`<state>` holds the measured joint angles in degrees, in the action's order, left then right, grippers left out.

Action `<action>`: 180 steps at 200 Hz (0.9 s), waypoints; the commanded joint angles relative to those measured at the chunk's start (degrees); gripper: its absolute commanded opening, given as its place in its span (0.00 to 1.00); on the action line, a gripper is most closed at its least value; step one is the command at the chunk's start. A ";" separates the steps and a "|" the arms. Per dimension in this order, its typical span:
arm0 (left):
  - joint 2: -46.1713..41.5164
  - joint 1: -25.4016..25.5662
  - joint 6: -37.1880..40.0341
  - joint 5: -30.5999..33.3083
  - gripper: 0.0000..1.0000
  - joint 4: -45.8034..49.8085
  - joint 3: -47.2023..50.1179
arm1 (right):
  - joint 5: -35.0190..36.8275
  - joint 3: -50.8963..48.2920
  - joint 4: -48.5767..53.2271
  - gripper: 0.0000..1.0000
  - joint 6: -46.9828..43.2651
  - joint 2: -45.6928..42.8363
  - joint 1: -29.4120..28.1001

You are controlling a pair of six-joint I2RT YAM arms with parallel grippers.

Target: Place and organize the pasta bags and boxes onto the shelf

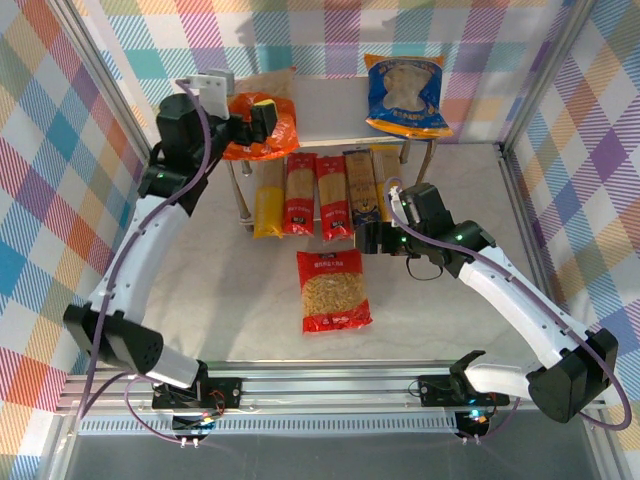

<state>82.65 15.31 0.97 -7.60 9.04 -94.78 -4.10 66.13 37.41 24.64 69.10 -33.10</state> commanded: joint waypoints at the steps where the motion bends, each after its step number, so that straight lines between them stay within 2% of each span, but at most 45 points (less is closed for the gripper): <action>1: -9.38 0.33 2.43 2.03 0.97 2.65 -0.04 | -0.42 1.01 0.39 0.79 -0.08 0.04 -0.47; 20: -16.19 0.50 1.49 3.18 0.89 10.43 3.44 | -0.74 0.95 0.67 0.79 -0.08 0.57 -0.81; 34: -22.68 1.34 -0.62 4.23 0.78 13.90 8.80 | -0.40 0.77 1.05 0.79 0.04 0.86 -1.23; 62: -35.74 5.85 -6.45 5.68 0.75 19.36 21.76 | 0.12 0.10 2.26 0.79 0.64 1.04 -2.94; 84: -41.62 10.00 -11.39 6.91 0.74 25.61 29.58 | 1.56 -1.50 2.79 0.79 2.27 1.03 -5.63; 108: -43.17 14.53 -15.91 9.47 0.74 32.09 36.89 | 6.08 -3.80 3.51 0.79 5.27 2.46 -10.44; 131: -42.22 18.74 -20.20 11.99 0.74 33.08 43.84 | 8.37 -5.73 2.27 0.79 9.33 5.12 -14.67; 154: -39.28 21.14 -22.85 14.87 0.75 30.13 51.02 | 10.76 -6.58 -0.04 0.80 12.29 8.09 -17.70; 180: -34.78 21.25 -26.22 12.08 0.76 21.37 58.11 | 13.37 -6.04 -1.63 0.83 14.15 12.01 -19.18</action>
<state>45.32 36.01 -19.97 4.38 37.52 -41.15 4.95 59.68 38.28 34.79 78.76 -51.22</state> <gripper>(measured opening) 0.757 0.813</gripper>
